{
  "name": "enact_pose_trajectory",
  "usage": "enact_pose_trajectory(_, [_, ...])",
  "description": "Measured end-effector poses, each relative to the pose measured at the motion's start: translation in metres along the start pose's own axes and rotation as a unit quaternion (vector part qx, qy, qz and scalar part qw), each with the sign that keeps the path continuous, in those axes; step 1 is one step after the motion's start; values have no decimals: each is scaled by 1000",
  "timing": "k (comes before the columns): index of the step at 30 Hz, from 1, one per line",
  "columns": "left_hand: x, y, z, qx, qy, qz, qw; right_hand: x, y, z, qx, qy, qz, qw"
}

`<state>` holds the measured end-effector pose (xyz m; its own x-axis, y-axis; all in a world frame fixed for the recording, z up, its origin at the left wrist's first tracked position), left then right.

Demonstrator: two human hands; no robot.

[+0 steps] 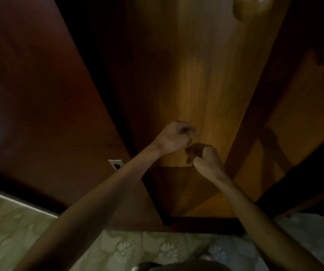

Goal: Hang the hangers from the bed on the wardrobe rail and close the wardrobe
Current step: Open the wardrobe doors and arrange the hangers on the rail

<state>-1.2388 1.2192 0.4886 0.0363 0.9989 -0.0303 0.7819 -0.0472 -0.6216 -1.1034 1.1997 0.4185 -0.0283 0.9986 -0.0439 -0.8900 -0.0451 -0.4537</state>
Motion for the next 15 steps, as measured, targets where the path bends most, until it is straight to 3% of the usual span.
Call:
enact_pose_trajectory(2, [-19, -10, 11, 24, 43, 13, 999, -17, 38, -11, -26, 9, 28, 999])
enact_pose_trajectory(5, [-42, -33, 27, 126, 147, 17, 981, -34, 99, -13, -153, -44, 74, 985])
enact_pose_trajectory(8, [-58, -55, 45, 245, 224, 11, 943, -45, 143, 0, -173, -72, 41, 981])
enact_pose_trajectory(12, [-76, -71, 71, 413, 280, 10, 866, -61, 176, 28, -227, -142, -46, 962])
enact_pose_trajectory(15, [-91, -76, 84, 539, 326, 38, 776, -63, 187, 40, -323, -123, -71, 936])
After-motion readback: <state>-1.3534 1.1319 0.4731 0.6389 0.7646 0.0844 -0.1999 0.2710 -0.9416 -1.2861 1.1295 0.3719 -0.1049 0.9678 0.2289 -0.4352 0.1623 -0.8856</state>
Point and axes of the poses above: each hand's wrist, its own x-axis towards the middle knuckle, its own y-axis out of the palm, z = x × y, the point moved 2 cm from there along x, towards the middle knuckle, and after that the axes turned 10 degrees about -z, right-handed, at the moved point
